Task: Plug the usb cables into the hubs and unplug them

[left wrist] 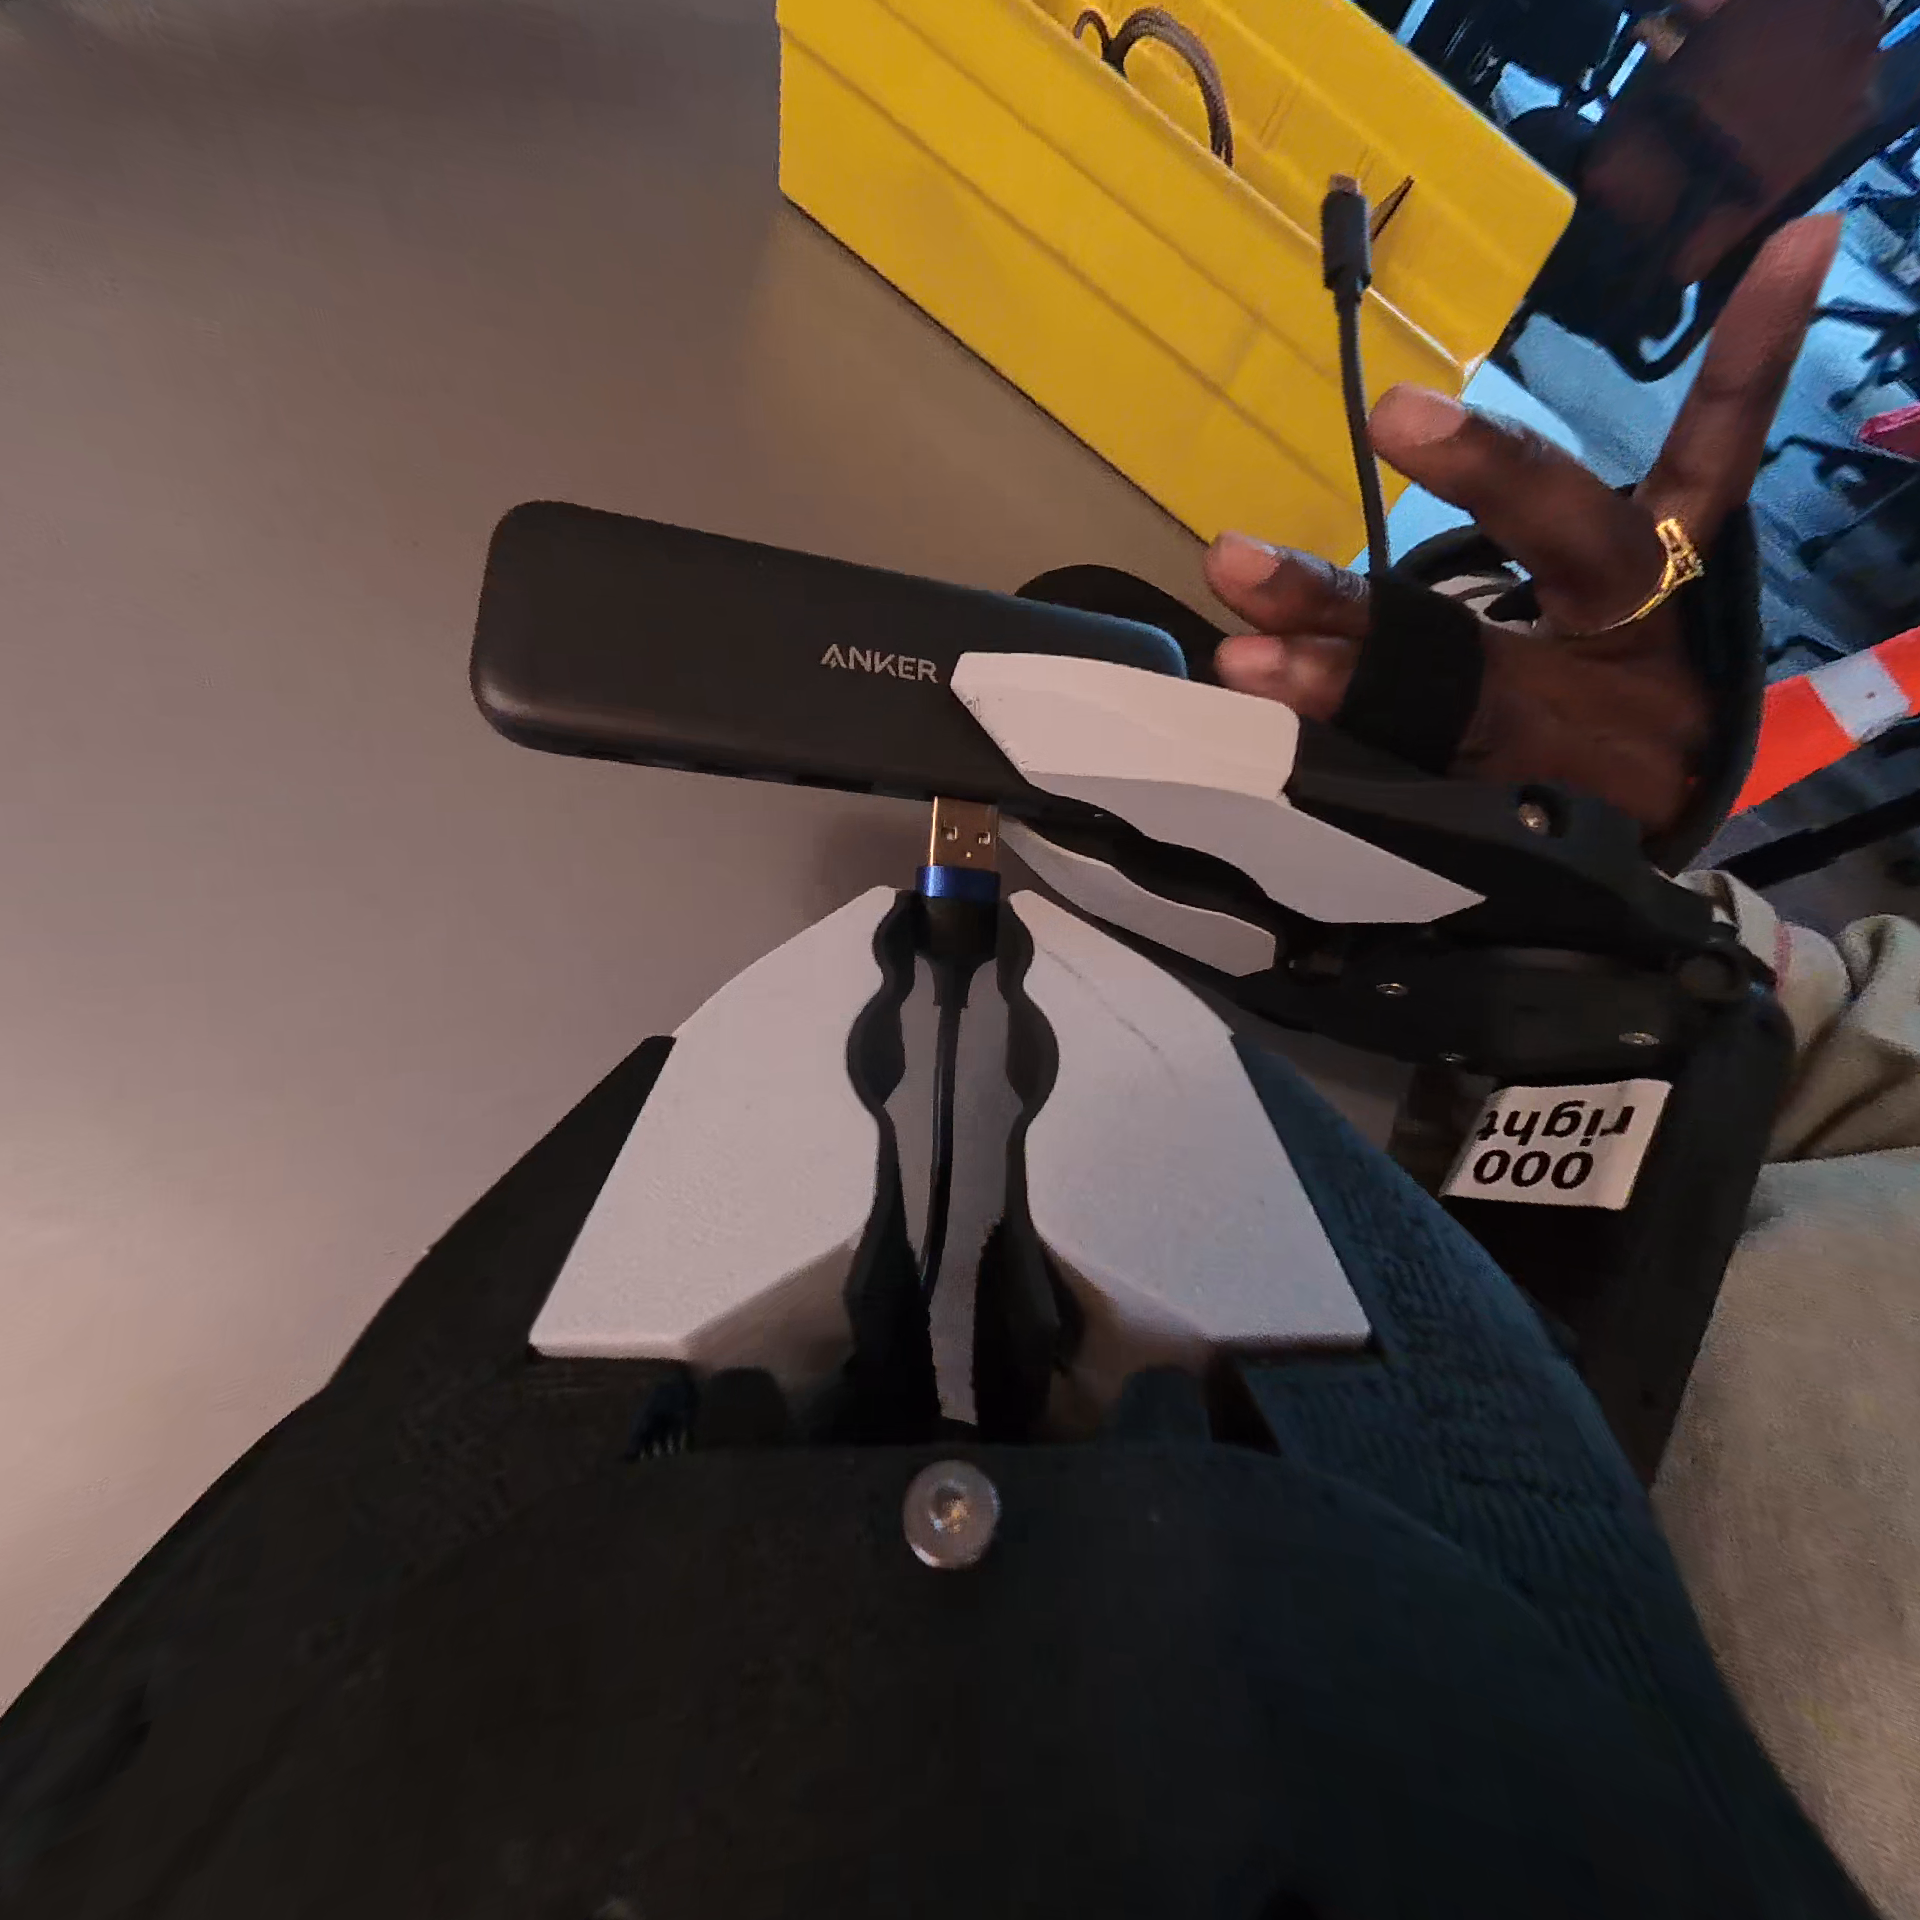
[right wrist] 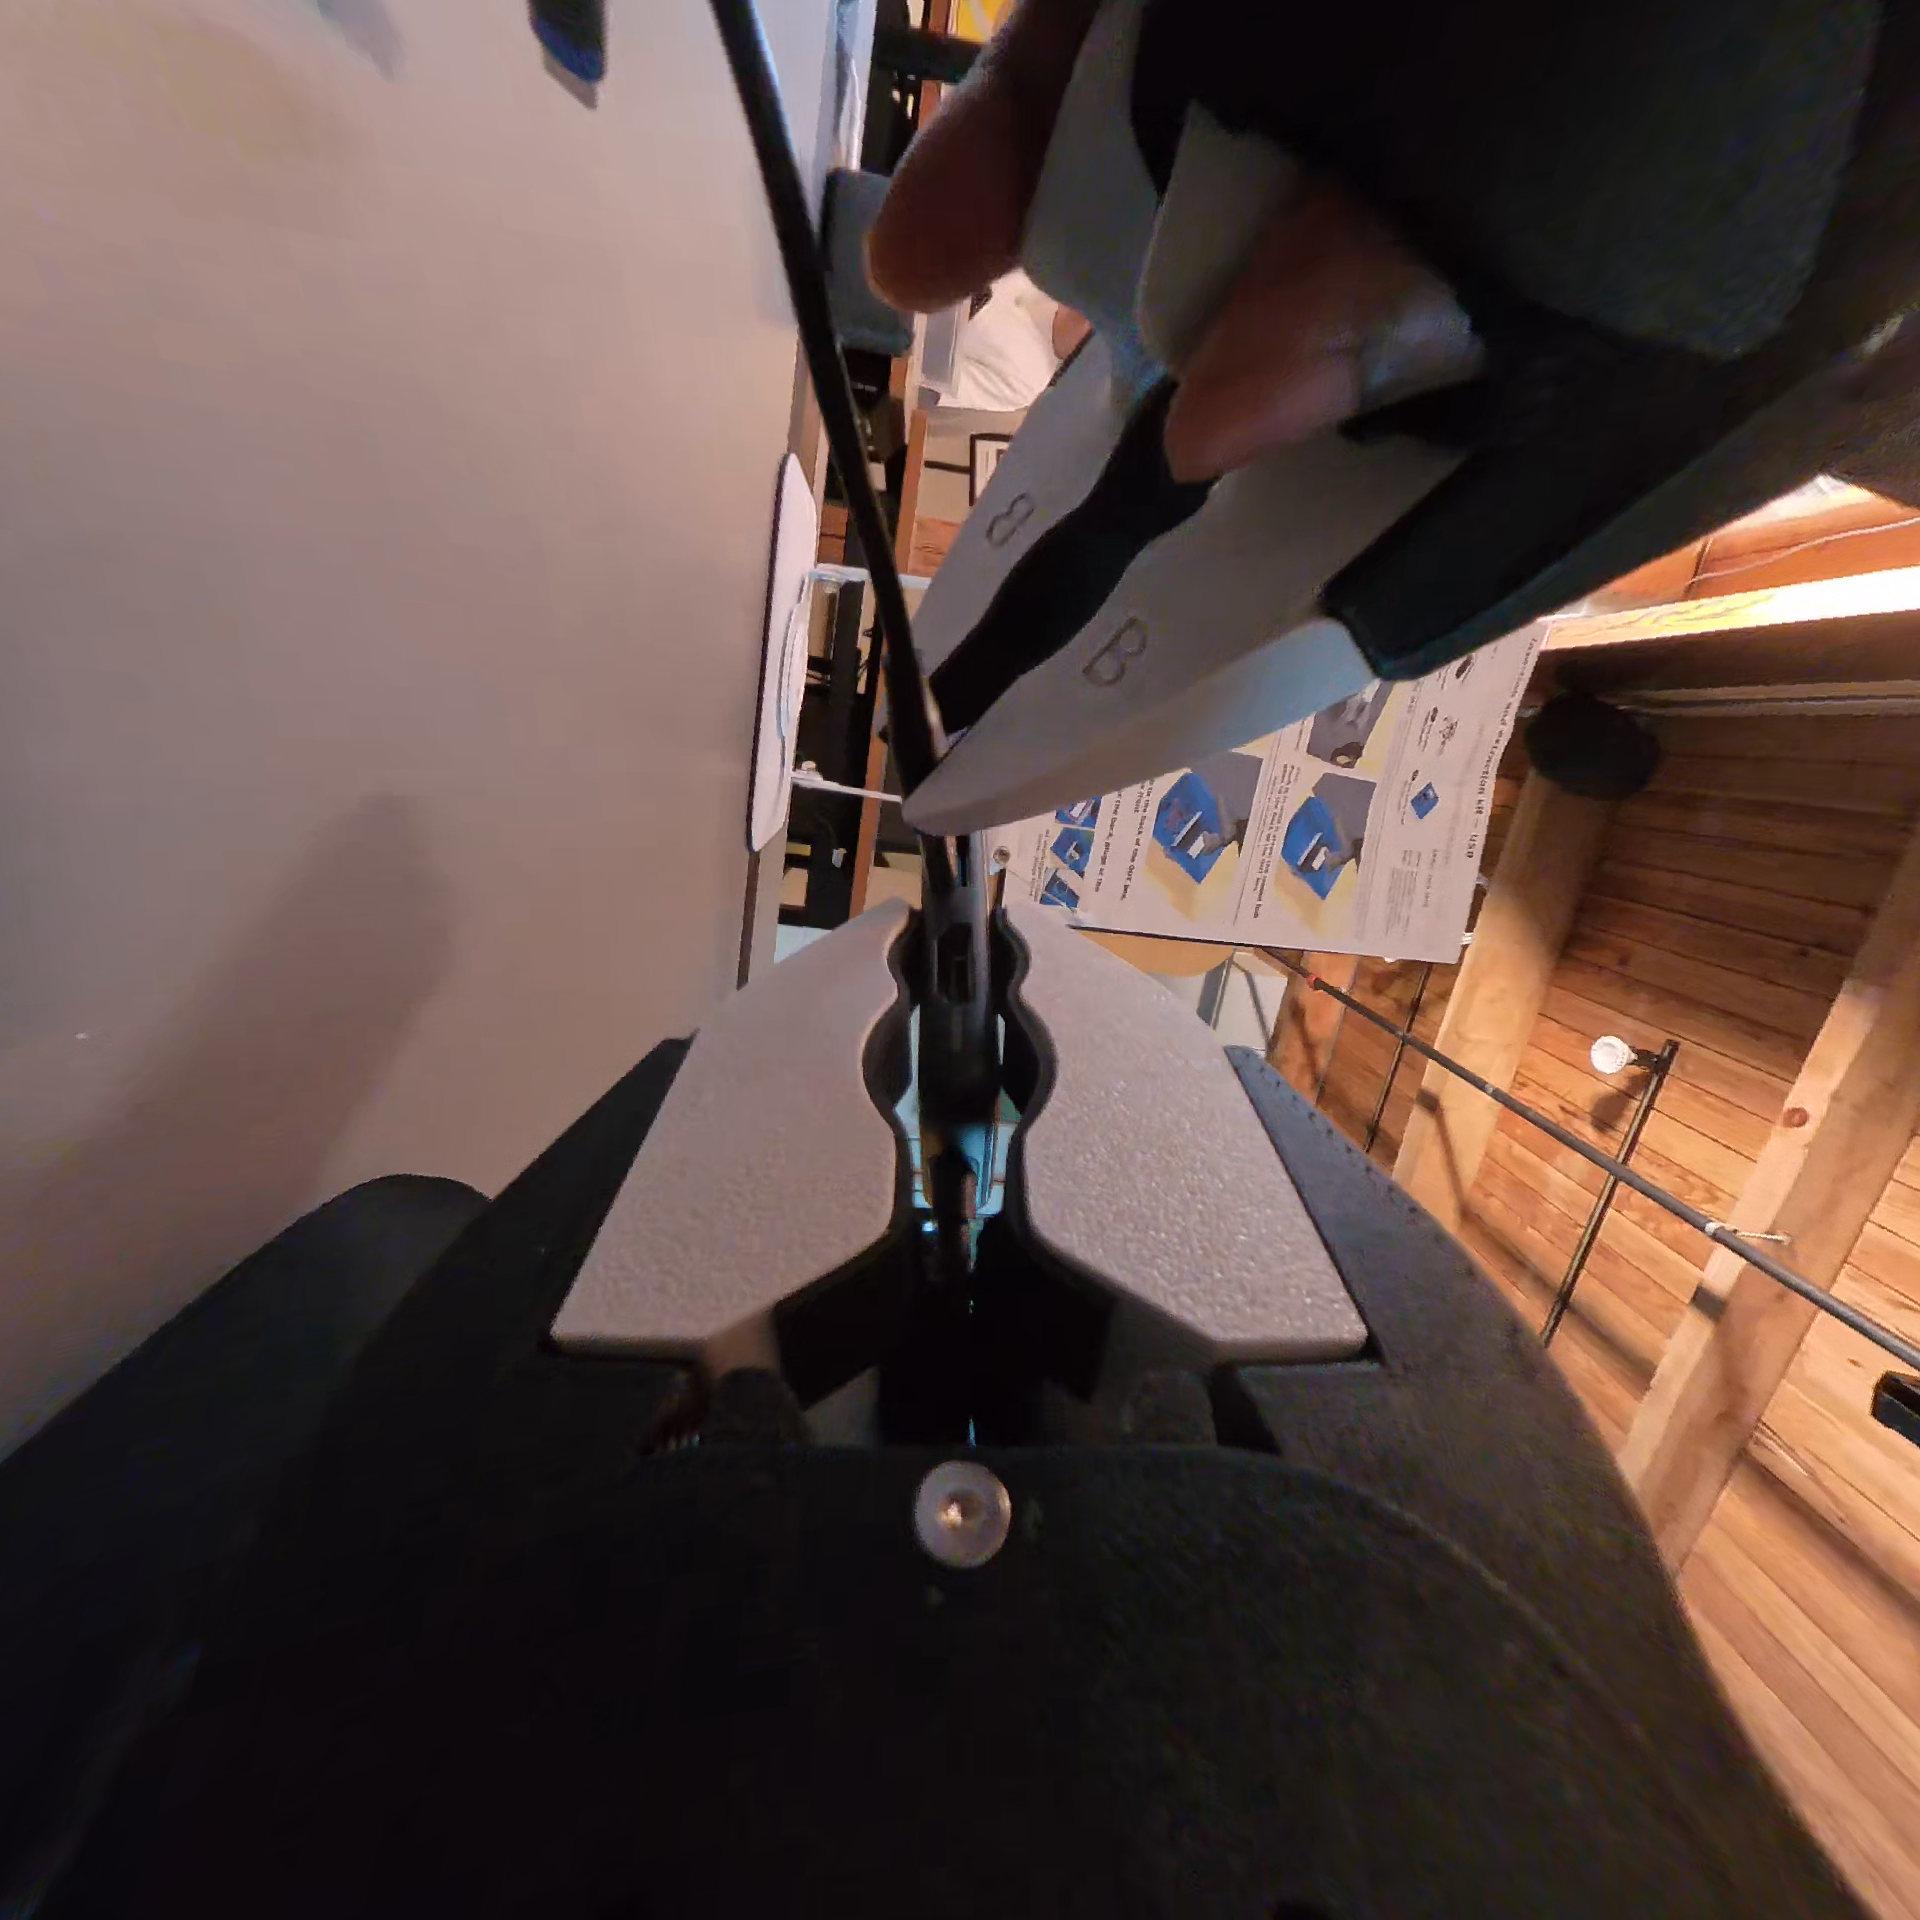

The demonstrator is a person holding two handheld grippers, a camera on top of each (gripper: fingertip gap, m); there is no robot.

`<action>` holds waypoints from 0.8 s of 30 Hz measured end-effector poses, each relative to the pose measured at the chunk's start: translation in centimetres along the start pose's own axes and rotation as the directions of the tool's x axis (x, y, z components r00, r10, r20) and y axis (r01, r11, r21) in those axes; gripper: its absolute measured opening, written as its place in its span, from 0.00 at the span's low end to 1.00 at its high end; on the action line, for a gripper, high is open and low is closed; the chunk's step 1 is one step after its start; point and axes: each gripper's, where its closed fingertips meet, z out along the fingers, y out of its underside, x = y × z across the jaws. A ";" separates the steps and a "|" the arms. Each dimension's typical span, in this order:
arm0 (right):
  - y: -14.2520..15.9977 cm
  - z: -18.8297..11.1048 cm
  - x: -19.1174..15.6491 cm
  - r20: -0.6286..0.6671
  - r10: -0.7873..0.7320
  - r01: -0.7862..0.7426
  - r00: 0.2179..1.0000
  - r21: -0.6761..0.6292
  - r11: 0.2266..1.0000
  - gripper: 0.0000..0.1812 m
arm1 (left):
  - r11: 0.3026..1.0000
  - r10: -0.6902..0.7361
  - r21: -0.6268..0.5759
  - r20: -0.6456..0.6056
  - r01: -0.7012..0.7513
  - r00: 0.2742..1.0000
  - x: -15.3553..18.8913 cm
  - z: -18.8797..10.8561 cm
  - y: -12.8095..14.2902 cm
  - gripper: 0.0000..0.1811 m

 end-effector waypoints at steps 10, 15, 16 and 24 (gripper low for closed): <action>0.2 -0.1 -0.9 0.020 -0.030 0.030 0.999 0.010 1.000 0.06 | 0.999 0.022 0.025 0.032 -0.023 0.999 0.0 0.5 -0.3 0.08; 0.4 -0.4 -0.6 0.011 0.006 -0.006 1.000 0.029 1.000 0.06 | 0.998 0.040 0.040 0.027 -0.042 0.999 0.2 0.9 -0.3 0.08; 0.3 -0.5 -0.6 0.010 0.008 -0.009 1.000 0.045 0.999 0.06 | 0.998 0.050 0.041 0.018 -0.050 0.999 0.4 1.0 -0.3 0.08; -0.2 -1.3 0.4 0.060 0.036 -0.044 0.998 0.130 0.991 0.06 | 0.994 0.068 0.091 -0.051 -0.063 0.996 1.4 0.5 -1.4 0.08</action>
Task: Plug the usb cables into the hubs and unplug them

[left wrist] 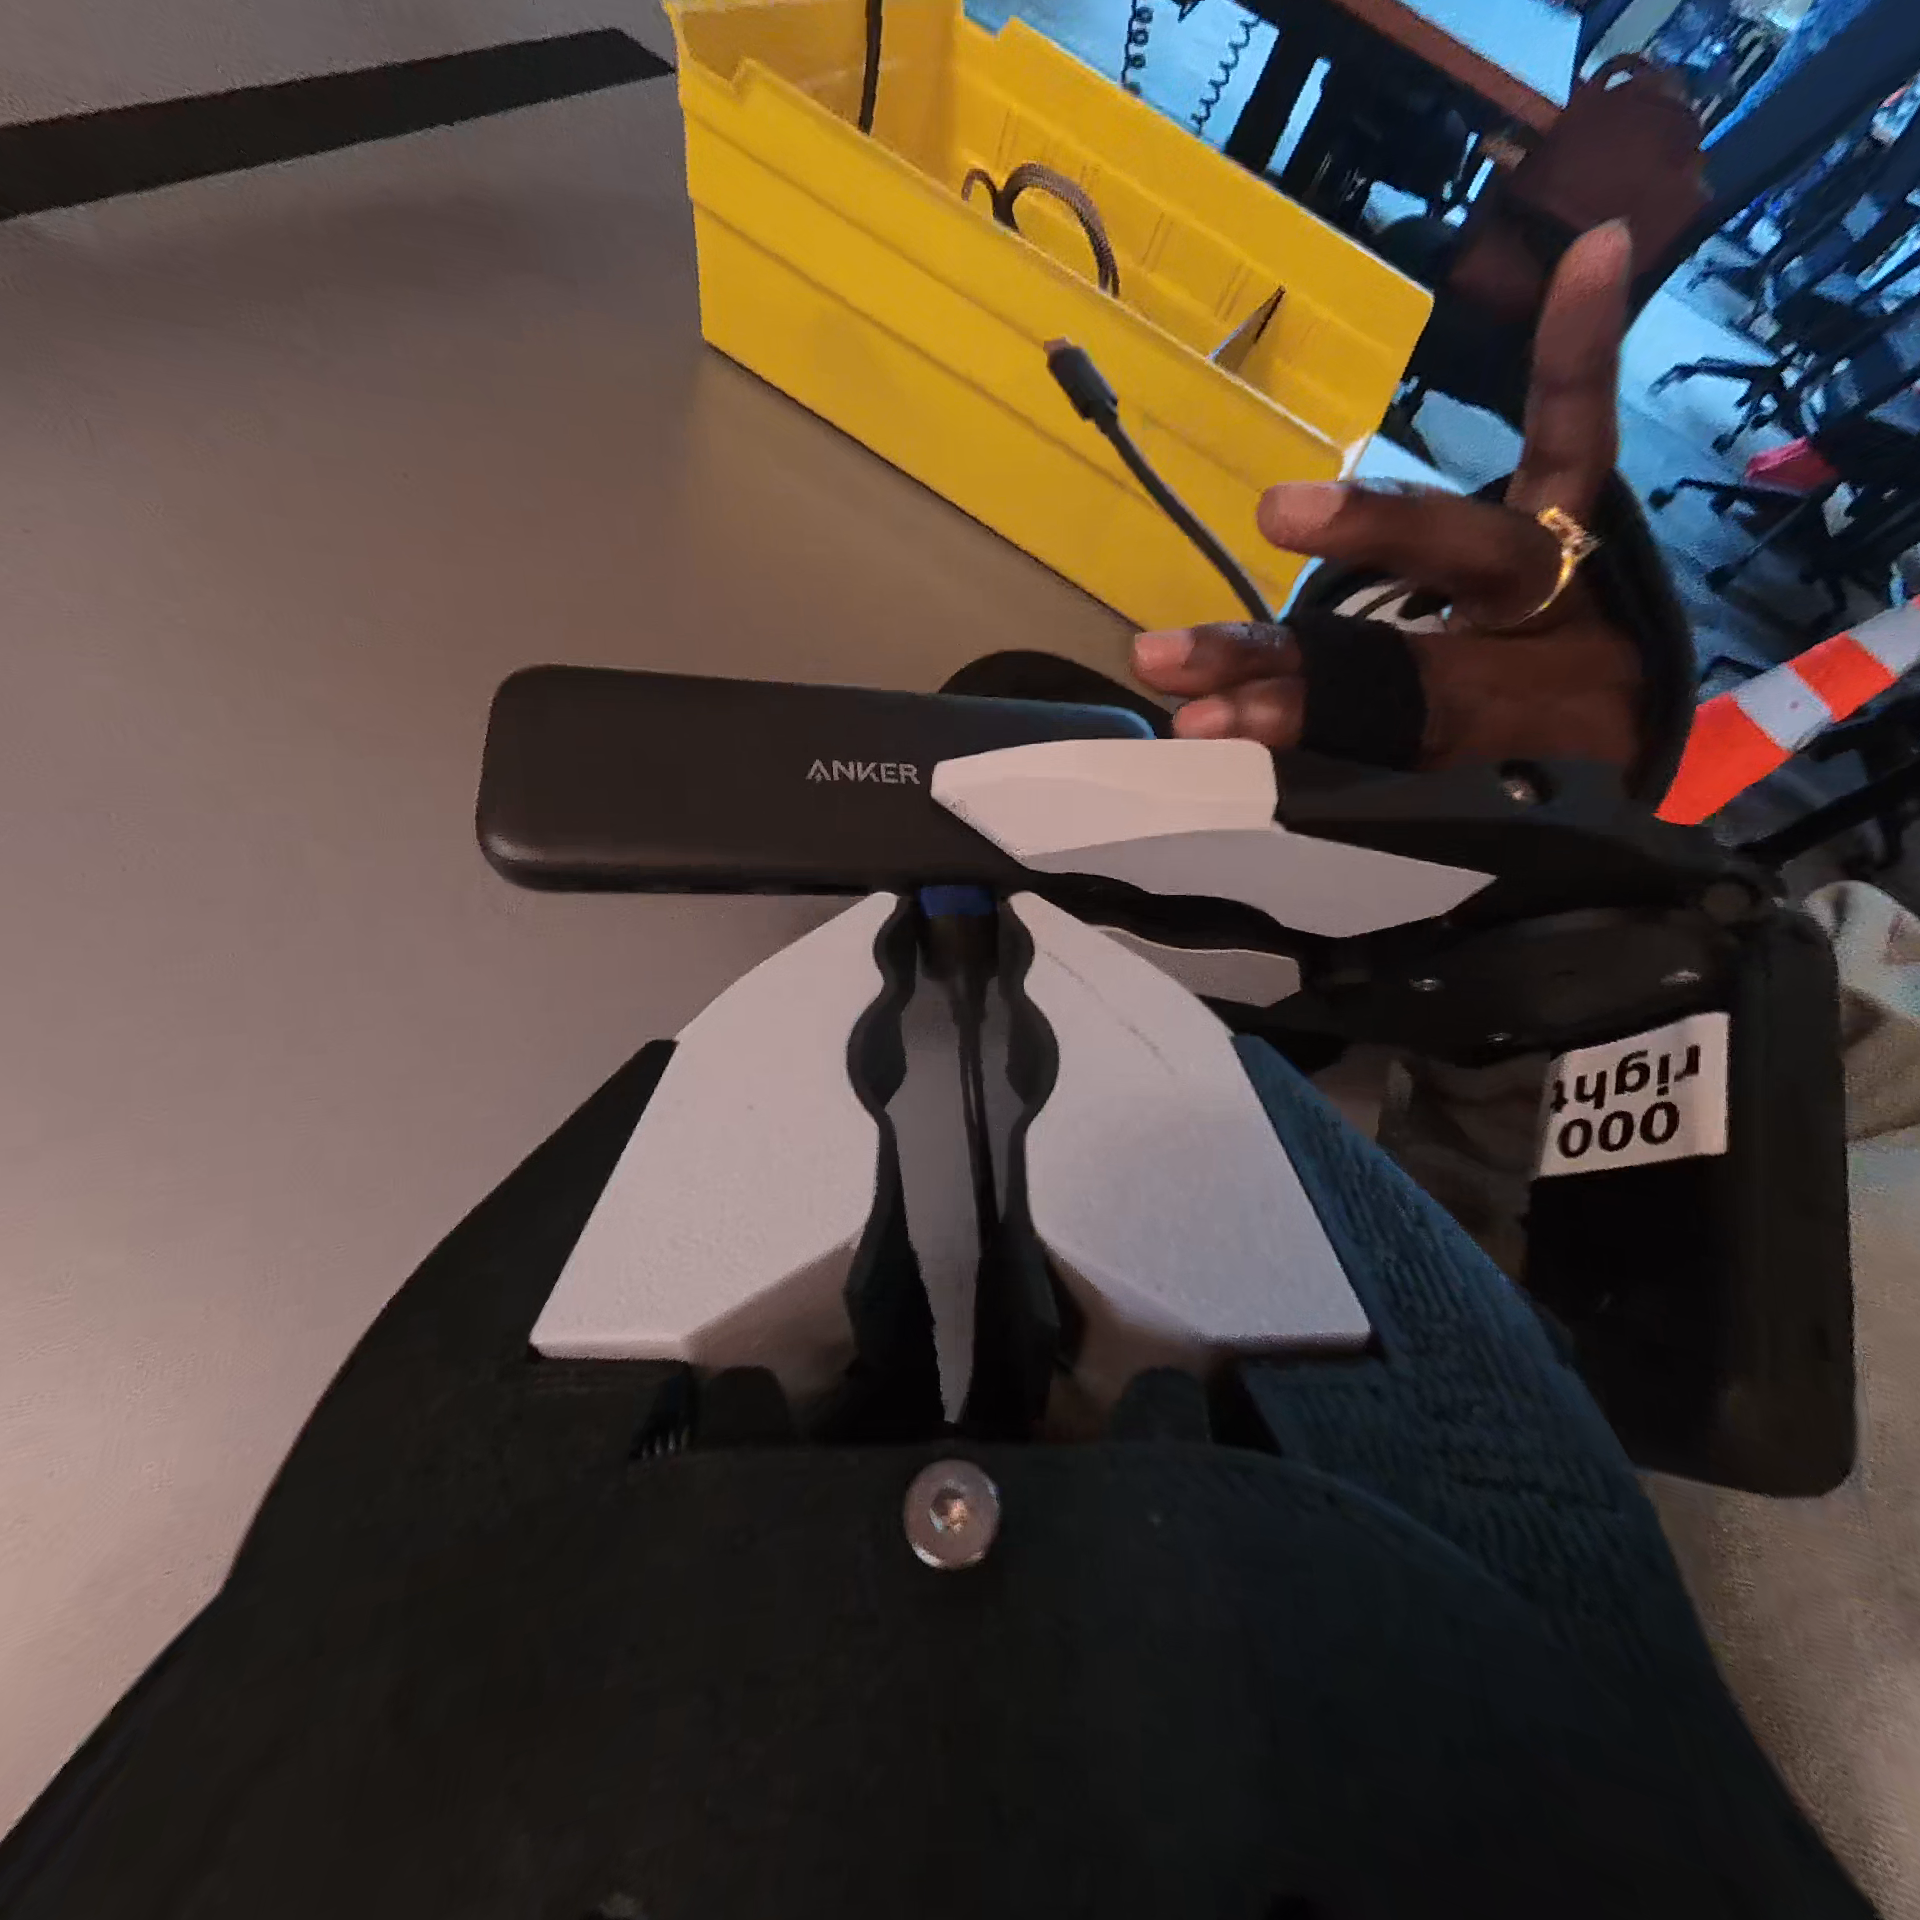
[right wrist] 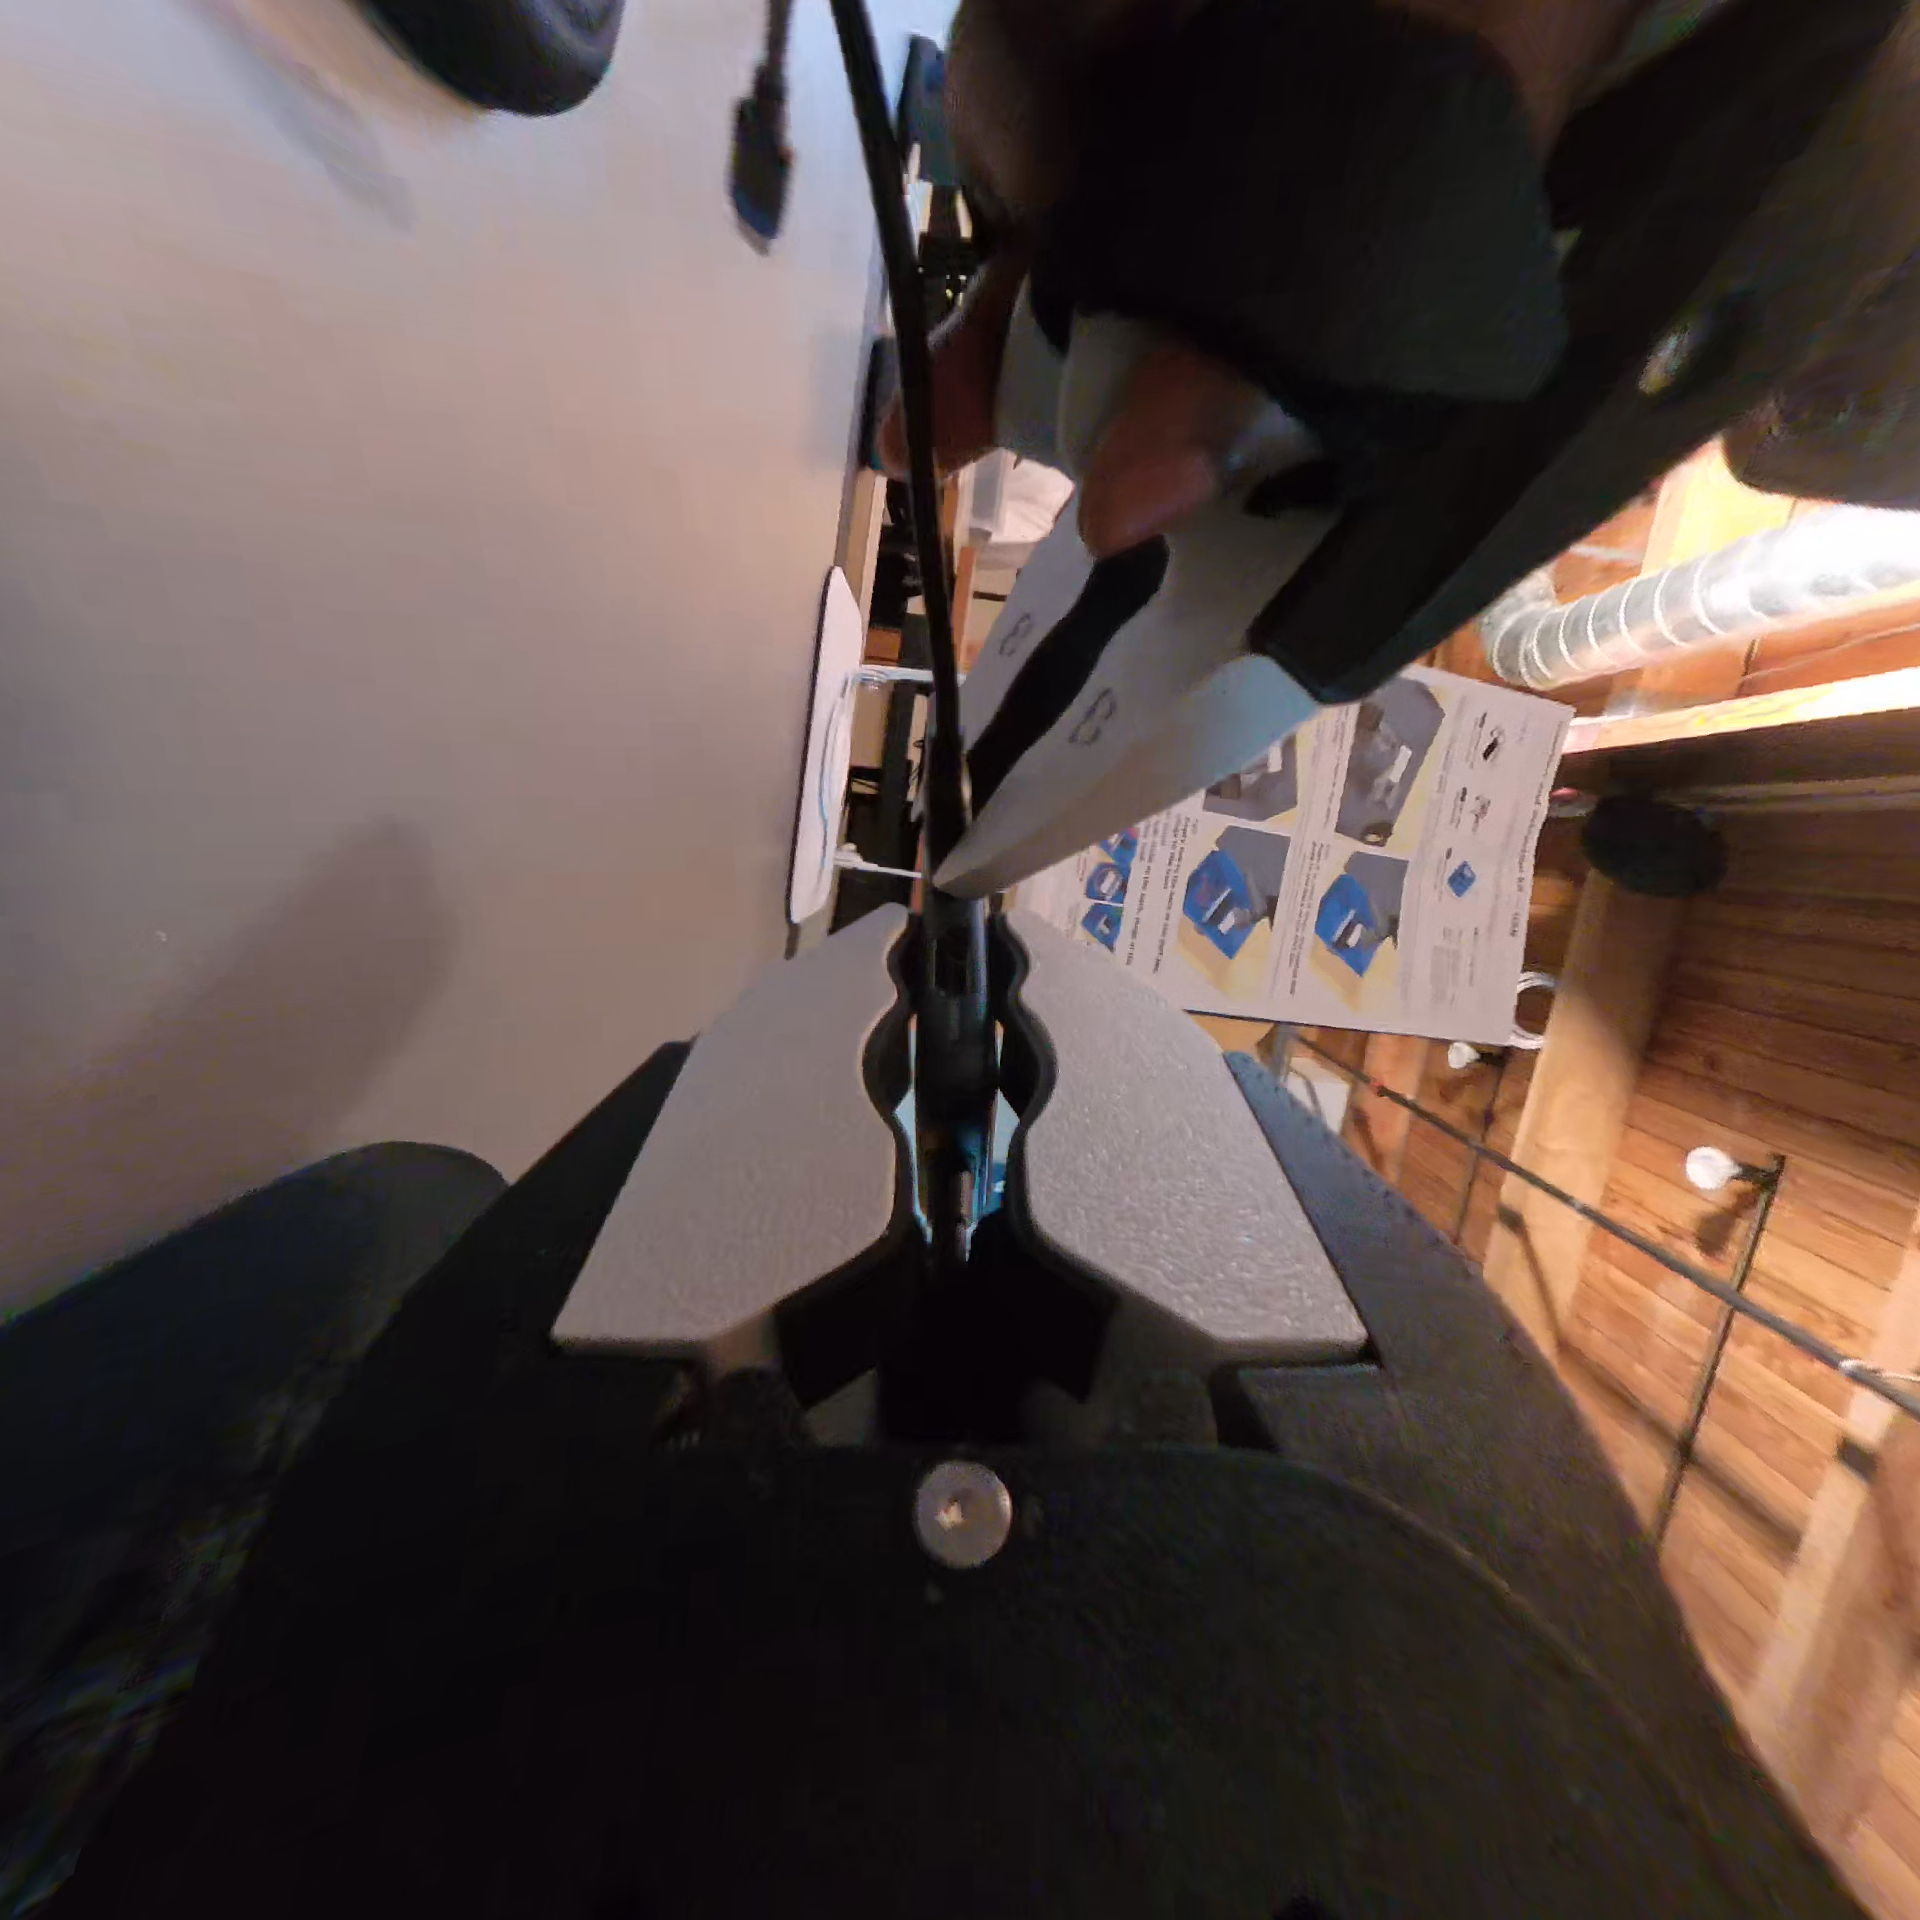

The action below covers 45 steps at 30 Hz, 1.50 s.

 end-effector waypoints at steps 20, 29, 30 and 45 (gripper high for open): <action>1.9 -0.2 -0.6 -0.045 0.196 -0.194 0.980 0.042 0.980 0.06 | 0.905 0.295 0.256 0.200 -0.340 0.934 0.5 -8.5 -2.2 0.27; 2.1 -0.1 -0.9 -0.043 0.203 -0.202 0.978 0.034 0.979 0.06 | 0.957 0.102 0.167 0.571 -0.236 0.815 -7.1 -22.1 -1.2 0.20; 2.2 -0.1 -0.9 -0.045 0.201 -0.200 0.979 0.030 0.979 0.06 | 0.982 0.043 0.111 0.664 -0.155 0.746 -9.5 -25.0 0.7 0.20; 1.2 0.1 -1.2 -0.023 0.167 -0.166 0.986 0.050 0.985 0.06 | 0.860 -0.049 -0.250 0.828 0.444 0.559 -21.2 -34.3 16.4 0.16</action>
